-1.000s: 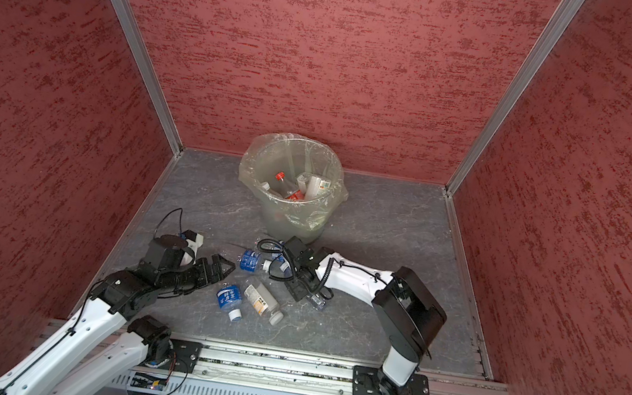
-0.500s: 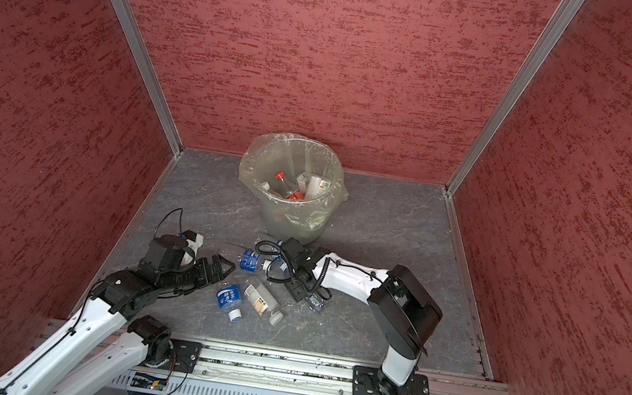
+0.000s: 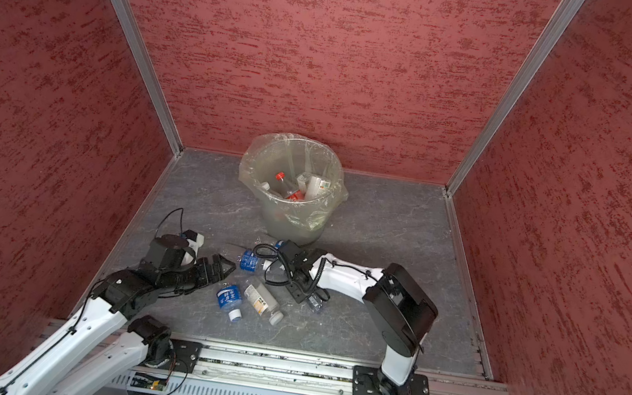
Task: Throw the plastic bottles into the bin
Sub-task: 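Close the right gripper around the blue-capped bottle's body and lift it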
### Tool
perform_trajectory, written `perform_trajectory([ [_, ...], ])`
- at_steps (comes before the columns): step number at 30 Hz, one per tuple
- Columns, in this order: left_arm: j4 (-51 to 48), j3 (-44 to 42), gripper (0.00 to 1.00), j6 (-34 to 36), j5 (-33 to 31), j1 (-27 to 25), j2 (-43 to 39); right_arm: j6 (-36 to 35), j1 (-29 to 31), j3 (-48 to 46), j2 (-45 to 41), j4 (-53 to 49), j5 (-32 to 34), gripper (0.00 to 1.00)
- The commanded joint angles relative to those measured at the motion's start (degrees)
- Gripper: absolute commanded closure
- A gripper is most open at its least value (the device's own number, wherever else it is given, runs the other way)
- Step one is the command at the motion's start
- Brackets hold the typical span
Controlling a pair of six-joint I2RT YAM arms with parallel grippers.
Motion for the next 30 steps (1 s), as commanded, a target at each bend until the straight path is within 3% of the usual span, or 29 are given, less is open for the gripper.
perform_trajectory([
  [1,1.10,-0.17,0.01,-0.08,-0.04,-0.32,-0.20,-0.21,0.49,1.62,-1.05,-2.01,1.43,0.50],
  [17,1.22,0.49,0.00,0.19,0.00,-0.76,0.83,2.82,2.04,-0.25,-11.10,-4.55,0.88,0.53],
  [23,2.24,0.70,0.00,0.17,-0.06,-1.53,2.06,3.96,3.45,-2.45,-18.63,-1.09,-1.76,0.53],
  [30,3.95,1.16,0.01,0.78,-0.44,-4.37,2.94,5.62,5.10,-7.05,-29.94,5.37,3.02,0.55],
])
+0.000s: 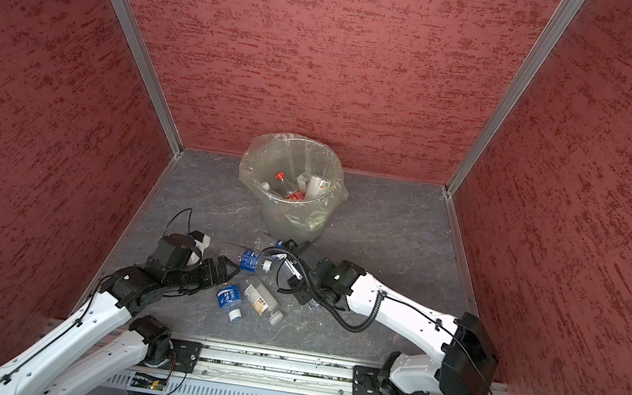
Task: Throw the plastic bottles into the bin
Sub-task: 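Close the right gripper around the blue-capped bottle's body and lift it, then carry the blue-capped bottle up over the bin with the right gripper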
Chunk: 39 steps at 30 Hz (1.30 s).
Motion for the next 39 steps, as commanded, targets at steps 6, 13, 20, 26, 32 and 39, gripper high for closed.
perform_trajectory([
  [6,3.28,2.10,0.00,0.87,-2.77,-5.44,1.99,3.25,1.15,-5.35,-13.00,9.74,7.50,0.54],
  [13,4.46,3.71,0.01,0.82,-5.33,-9.61,4.45,4.16,1.49,-8.49,-21.91,12.55,13.05,0.54],
  [20,5.05,4.92,0.01,1.02,-6.48,-11.59,6.37,4.36,1.59,-10.78,-30.61,14.81,19.41,0.54],
  [26,5.09,5.73,0.01,1.20,-7.41,-12.90,7.27,3.86,1.64,-8.00,-30.33,14.24,22.41,0.54],
  [32,4.37,5.95,0.01,1.15,-8.54,-13.80,6.61,1.37,1.61,0.78,-24.19,14.04,26.90,0.52],
  [39,1.85,3.74,0.01,-1.28,-11.59,-15.62,2.44,-9.22,-0.74,19.63,-8.96,20.93,28.97,0.51],
])
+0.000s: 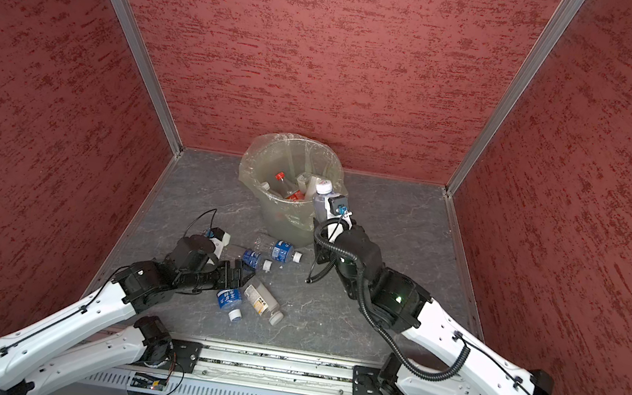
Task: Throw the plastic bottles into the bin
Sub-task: 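Carry the blue-capped bottle up over the bin with the right gripper, then open the right gripper to drop the bottle into the bin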
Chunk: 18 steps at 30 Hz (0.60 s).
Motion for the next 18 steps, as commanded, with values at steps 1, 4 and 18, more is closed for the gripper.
perform_trajectory([
  [1,-1.68,-1.55,0.00,-1.82,-2.75,-1.14,-3.34,-6.78,-3.20,11.73,8.63,5.72,0.20,0.51],
  [4,-2.64,-3.13,0.00,-3.67,-3.63,-1.87,-6.47,-8.32,-9.65,25.92,20.25,4.39,-4.19,0.48],
  [18,-8.91,-5.18,0.01,-7.70,-7.39,-5.03,-12.68,-5.45,-19.34,64.87,47.65,-13.73,-11.38,0.01],
])
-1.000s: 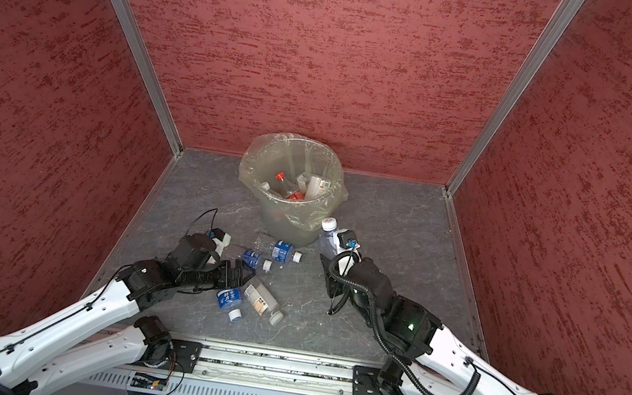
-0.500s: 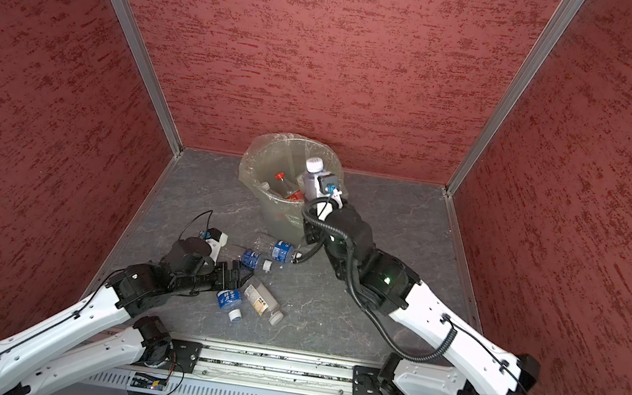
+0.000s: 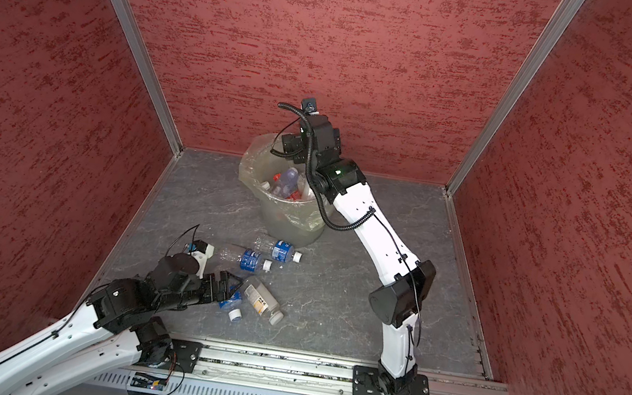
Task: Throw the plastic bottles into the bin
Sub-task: 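Open the right gripper to drop the bottle into the bin, then draw the right gripper back beside the bin while the left gripper lowers onto the pile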
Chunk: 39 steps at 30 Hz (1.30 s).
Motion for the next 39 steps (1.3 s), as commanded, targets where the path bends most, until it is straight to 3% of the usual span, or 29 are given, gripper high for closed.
perform_trajectory([
  [1,-1.32,-0.28,0.01,-0.65,-2.05,-0.35,-0.07,-0.41,0.18,5.61,-2.94,-1.70,-0.89,0.01],
  [6,-1.24,0.69,0.01,-0.78,-3.21,-0.33,1.75,-0.28,0.20,2.19,-6.05,-2.16,-0.49,0.01],
  [18,-7.70,4.33,0.01,-5.34,-9.09,0.08,6.92,2.22,0.24,-19.79,-20.65,5.20,-5.76,0.09],
  [25,-5.84,3.89,0.01,-5.98,-7.81,1.03,8.82,5.30,0.24,-37.06,-30.99,10.25,-6.54,0.14],
  [31,-4.78,3.72,0.01,-5.80,-6.03,2.79,11.60,6.92,0.23,-46.18,-36.18,10.46,-7.95,0.17],
  [39,-2.24,2.85,0.00,-6.35,-5.09,4.05,15.28,9.58,0.24,-56.11,-42.54,10.50,-5.41,0.32],
])
